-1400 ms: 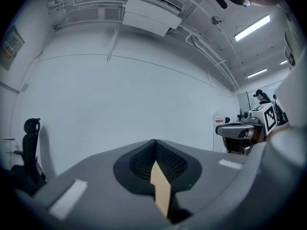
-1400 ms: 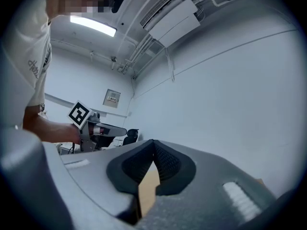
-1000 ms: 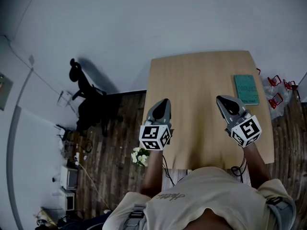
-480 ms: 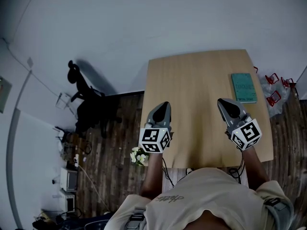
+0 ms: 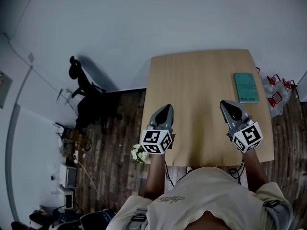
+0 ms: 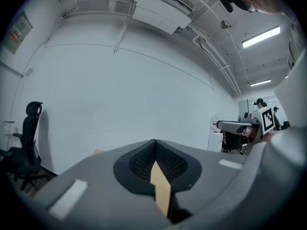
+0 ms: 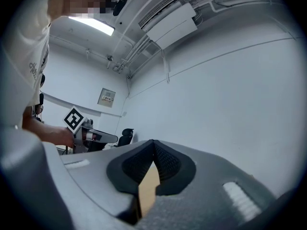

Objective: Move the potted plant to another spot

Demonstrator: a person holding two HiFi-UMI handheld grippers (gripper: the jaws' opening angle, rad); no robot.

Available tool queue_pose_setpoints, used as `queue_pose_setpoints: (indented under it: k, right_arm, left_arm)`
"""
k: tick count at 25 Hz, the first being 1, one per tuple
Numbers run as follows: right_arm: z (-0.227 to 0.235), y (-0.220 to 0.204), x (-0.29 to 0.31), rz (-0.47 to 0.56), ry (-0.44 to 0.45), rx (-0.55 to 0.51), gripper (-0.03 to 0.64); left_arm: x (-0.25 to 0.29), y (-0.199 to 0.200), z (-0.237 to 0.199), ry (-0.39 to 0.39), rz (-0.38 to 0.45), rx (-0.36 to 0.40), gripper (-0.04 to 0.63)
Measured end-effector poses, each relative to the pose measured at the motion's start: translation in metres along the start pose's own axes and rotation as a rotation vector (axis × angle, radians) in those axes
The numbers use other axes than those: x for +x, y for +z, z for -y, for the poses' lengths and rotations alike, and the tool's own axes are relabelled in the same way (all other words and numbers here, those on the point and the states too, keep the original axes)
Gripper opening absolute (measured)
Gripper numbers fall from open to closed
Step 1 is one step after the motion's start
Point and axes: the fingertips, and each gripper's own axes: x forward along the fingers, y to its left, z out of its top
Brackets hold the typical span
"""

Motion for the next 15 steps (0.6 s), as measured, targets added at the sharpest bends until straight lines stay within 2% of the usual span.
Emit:
queue_pose_setpoints:
  k: [4,15]
  right_arm:
    - [-0.004,-0.007,0.0,-0.002,0.013,0.01,0.002]
    - [-0.001,-0.011,-0.004,-0.018,-0.022,0.015,0.002]
  left_arm:
    - [0.001,-0.005,-0.005,0.009,0.0,0.002,0.016]
    - [0.005,-0.013,-0.007,-0.013,-0.02,0.001,0.016]
